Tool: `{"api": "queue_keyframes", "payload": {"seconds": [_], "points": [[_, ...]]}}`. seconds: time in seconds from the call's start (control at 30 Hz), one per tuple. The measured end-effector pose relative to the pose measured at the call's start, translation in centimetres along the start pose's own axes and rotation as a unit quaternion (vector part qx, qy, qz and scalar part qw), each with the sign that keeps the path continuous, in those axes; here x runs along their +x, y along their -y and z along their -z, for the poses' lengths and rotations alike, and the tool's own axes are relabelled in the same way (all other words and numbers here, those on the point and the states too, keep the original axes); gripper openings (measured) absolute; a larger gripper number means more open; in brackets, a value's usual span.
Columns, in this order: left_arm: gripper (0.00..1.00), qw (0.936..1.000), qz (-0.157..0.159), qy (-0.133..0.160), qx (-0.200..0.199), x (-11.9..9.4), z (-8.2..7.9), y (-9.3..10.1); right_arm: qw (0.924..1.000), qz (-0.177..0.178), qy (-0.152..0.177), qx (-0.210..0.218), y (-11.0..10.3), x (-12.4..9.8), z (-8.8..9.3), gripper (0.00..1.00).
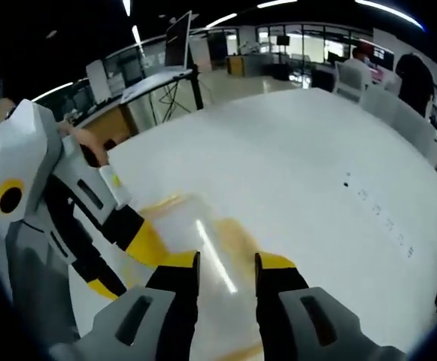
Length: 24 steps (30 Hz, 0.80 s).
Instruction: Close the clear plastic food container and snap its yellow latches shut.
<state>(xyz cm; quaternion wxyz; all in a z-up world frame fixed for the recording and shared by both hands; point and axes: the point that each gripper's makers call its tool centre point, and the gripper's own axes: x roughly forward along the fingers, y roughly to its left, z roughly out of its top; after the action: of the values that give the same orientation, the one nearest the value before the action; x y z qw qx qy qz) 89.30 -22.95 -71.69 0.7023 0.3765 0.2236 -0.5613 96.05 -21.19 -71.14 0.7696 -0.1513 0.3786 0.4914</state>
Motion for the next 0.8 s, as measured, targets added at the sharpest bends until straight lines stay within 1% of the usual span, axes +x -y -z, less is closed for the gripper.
{"api": "queue_keyframes", "payload": {"seconds": [0.1,0.23,0.27,0.37,0.57,0.63,0.8], "points": [[0.33,1.0,-0.001,-0.001,0.009,0.07,0.03,-0.06,0.9997,-0.019,-0.01,-0.007,-0.22,0.16,0.0,0.26],[0.33,0.9999,0.0,-0.001,0.013,0.14,0.07,-0.14,0.9985,-0.042,-0.026,-0.024,-0.02,0.46,-0.05,0.25],[0.34,0.9999,0.0,-0.001,0.015,0.16,0.08,-0.14,0.9981,-0.047,-0.03,-0.026,0.53,0.55,-0.15,0.25],[0.34,0.9998,-0.001,-0.001,0.018,0.22,0.1,-0.19,0.9965,-0.065,-0.041,-0.033,0.6,0.61,-0.02,0.26],[0.34,0.9998,-0.002,0.001,0.018,0.27,0.1,-0.25,0.995,-0.08,-0.049,-0.032,0.31,0.58,0.23,0.27],[0.34,0.9998,-0.001,0.001,0.019,0.29,0.09,-0.25,0.9944,-0.086,-0.051,-0.034,0.51,0.65,0.25,0.27],[0.34,0.9998,0.001,0.002,0.021,0.32,0.06,-0.25,0.9899,-0.11,-0.072,-0.052,0.35,0.67,0.44,0.28]]}}
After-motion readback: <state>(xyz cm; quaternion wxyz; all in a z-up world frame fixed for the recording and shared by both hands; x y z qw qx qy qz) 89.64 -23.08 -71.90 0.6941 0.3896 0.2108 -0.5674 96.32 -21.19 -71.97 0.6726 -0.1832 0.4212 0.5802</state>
